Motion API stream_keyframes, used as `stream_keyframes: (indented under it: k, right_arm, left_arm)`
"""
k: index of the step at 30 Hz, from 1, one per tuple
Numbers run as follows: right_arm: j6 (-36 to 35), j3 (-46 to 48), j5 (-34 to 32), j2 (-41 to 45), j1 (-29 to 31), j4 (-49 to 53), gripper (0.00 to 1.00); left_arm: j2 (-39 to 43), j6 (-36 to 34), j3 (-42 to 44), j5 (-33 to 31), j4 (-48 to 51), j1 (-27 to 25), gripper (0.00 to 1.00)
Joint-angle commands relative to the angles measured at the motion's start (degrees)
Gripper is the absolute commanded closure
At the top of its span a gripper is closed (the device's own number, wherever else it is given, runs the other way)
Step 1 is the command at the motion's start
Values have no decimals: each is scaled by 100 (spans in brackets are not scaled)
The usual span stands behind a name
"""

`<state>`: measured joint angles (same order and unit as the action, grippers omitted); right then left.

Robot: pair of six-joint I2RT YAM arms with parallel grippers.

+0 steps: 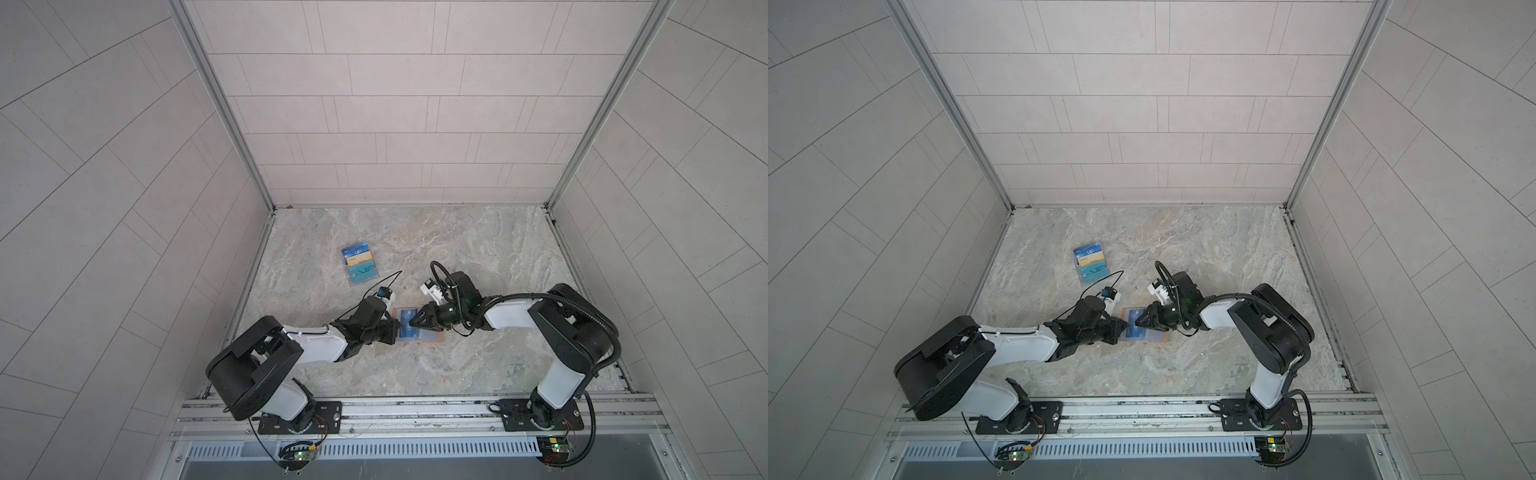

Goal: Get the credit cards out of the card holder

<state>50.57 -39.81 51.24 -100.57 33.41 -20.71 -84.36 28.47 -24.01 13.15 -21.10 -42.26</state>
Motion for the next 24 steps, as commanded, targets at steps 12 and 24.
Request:
stream_keyframes:
  k: [12, 24]
  right_arm:
    - [681, -148, -200, -597, 257, -1158, 74]
    - [164, -340, -212, -490, 254, -329, 74]
  left_arm:
    - [198, 6, 101, -47, 646, -37, 89]
    - [677, -283, -336, 375, 794, 543, 88]
